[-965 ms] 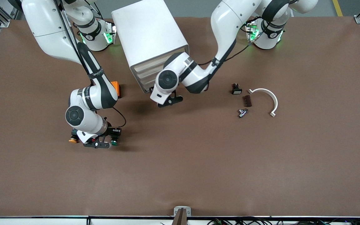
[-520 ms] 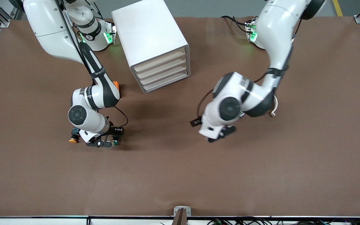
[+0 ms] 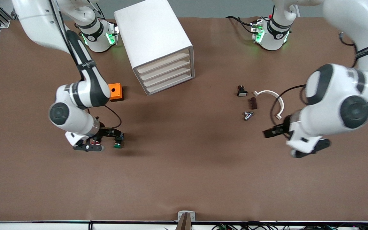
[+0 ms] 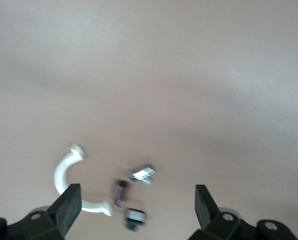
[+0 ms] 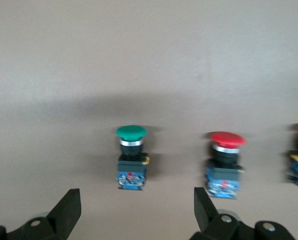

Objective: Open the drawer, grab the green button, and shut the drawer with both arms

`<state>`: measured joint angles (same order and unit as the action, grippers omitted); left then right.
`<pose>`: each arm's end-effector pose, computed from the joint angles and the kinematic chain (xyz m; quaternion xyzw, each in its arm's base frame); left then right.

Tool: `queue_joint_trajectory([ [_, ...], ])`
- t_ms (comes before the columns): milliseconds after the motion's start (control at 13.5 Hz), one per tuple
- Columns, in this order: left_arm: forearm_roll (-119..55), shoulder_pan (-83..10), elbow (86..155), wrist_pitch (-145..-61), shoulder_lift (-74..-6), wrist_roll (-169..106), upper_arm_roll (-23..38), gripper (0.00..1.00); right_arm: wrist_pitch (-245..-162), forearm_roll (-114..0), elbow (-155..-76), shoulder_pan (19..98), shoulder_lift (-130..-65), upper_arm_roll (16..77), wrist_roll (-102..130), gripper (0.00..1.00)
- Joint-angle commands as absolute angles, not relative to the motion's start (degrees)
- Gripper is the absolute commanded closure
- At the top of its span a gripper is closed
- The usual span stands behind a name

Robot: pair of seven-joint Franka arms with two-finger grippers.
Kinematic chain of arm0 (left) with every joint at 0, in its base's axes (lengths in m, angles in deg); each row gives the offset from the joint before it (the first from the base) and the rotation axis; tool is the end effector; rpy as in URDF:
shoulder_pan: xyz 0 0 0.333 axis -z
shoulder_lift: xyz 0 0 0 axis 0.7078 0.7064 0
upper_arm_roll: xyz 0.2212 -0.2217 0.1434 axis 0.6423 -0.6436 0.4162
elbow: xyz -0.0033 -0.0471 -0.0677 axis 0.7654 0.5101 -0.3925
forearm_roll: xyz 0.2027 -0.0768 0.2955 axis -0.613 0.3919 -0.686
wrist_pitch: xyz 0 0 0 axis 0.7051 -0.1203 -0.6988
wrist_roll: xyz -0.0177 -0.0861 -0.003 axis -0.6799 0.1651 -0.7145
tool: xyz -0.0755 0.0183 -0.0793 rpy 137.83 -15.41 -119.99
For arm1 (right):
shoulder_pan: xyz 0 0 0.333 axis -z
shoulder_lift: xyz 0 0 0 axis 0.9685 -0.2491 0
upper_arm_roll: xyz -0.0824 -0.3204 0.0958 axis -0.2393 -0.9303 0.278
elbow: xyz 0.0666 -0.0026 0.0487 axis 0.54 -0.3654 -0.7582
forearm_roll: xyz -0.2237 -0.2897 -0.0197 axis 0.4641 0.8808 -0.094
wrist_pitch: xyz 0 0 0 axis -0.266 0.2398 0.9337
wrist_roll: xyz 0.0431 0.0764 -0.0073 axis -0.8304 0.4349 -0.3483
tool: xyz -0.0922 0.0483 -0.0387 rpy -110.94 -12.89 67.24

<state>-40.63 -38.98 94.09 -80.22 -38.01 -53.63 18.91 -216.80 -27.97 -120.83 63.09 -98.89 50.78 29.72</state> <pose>0.6596 -0.1321 0.5009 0.9879 0.1423 -0.0607 0.0111 0.6246 0.1290 0.3387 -0.9980 0.0393 0.0123 0.0472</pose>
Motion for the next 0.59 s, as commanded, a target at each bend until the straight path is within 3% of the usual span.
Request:
queue_joint_trajectory([
  [0, -46.35, -40.04, 94.63, -79.57, -42.01, -49.15, 18.28, 0.00, -214.47, -28.96, -123.20, 67.83, -93.21, 51.50, 26.10, 0.00],
  [297, -48.49, -42.33, 95.07, -76.51, -49.22, -46.33, 18.19, 0.00, -213.68, -28.79, -124.08, 74.50, -88.72, 51.24, 13.63, 0.00],
  [520, -47.44, -43.03, 94.72, -70.37, -52.04, -45.90, 17.92, 0.00, -207.72, -28.18, -123.65, 76.98, -83.99, 50.98, 13.78, 0.00],
])
